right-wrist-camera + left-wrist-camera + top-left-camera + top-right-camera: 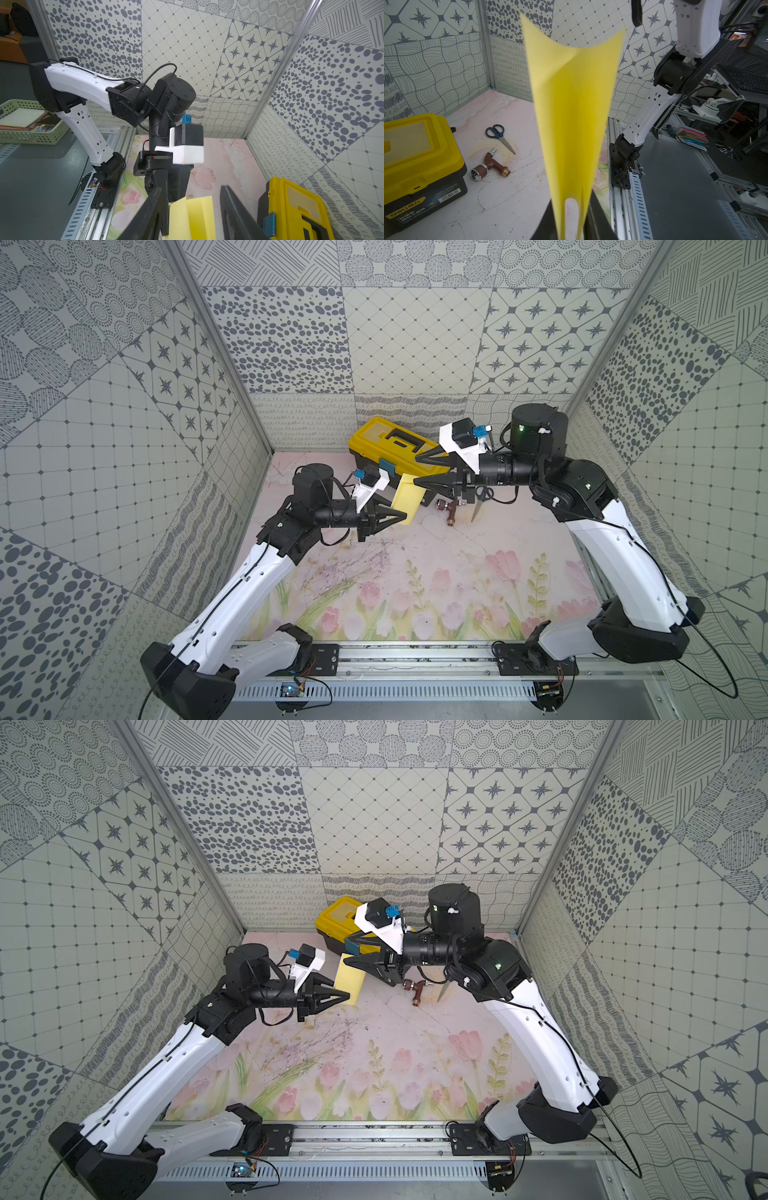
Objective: Fold the square paper along the opposite sides
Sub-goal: Fold the paper, then smooth out the paper.
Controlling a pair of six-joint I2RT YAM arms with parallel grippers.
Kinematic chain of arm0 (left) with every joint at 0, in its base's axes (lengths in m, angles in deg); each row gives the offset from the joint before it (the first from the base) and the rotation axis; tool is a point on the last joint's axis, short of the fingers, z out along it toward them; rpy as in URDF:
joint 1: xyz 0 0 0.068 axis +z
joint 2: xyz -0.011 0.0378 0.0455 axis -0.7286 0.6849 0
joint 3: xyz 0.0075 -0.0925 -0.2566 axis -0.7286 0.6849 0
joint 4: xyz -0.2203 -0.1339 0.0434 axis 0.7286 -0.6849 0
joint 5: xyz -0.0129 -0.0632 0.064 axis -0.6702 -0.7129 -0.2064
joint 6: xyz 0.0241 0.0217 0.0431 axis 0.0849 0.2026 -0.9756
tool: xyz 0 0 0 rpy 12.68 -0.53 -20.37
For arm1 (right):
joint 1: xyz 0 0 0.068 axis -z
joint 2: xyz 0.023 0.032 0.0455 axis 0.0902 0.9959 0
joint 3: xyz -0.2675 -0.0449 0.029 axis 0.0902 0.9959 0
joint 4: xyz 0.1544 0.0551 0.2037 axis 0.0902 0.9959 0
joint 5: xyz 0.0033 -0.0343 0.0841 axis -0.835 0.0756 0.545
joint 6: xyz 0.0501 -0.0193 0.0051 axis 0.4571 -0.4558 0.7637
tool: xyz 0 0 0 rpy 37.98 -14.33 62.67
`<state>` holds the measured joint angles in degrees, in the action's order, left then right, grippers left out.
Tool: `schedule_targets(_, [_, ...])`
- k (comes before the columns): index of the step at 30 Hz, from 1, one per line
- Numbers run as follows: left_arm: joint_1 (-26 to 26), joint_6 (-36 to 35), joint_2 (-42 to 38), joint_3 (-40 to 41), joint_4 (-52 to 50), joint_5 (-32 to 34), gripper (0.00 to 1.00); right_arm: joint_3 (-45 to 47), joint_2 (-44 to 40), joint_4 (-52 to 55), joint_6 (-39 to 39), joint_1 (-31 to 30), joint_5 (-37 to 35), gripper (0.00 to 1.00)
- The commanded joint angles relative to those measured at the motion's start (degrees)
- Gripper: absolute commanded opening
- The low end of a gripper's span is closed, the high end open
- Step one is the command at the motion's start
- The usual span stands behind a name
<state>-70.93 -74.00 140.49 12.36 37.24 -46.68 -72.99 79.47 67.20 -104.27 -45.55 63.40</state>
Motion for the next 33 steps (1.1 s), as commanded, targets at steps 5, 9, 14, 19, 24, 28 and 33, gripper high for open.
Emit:
schedule_targets(5, [-0.01, -5.27, -0.75, -0.94, -5.71, 4.53, 0.21, -24.39, 12.04, 29.04, -12.34, -2.09, -7.99, 0.43])
schedule_targets(9, [0.0, -5.56, -1.28, -0.76, -5.83, 4.43, 0.21, -27.63, 14.1, 32.95, -13.99, -2.47, -8.06, 0.43])
schedule_targets(14, [0.01, -5.67, -1.2, -1.03, -6.17, 4.6, 0.21, -27.13, 14.92, 35.5, -15.58, -3.8, -10.24, 0.43])
schedule_targets(19, [0.0, -5.67, -1.01, -1.38, -6.71, 4.0, 0.2, -27.55, 16.23, 35.85, -16.02, -4.18, -10.63, 0.42])
schedule_targets(24, [0.01, -6.1, -1.26, -1.47, -7.48, 2.67, 0.2, -28.7, 17.25, 36.07, -16.11, -4.27, -10.99, 0.42])
schedule_targets(28, [0.04, -6.21, -1.11, -1.47, -7.76, 2.35, 0.19, -28.81, 17.22, 36.1, -16.41, -4.37, -10.99, 0.42])
schedule_targets(33, [0.01, -6.2, -0.93, -1.47, -7.69, 2.33, 0.19, -28.19, 16.81, 35.73, -16.51, -4.45, -10.55, 0.26])
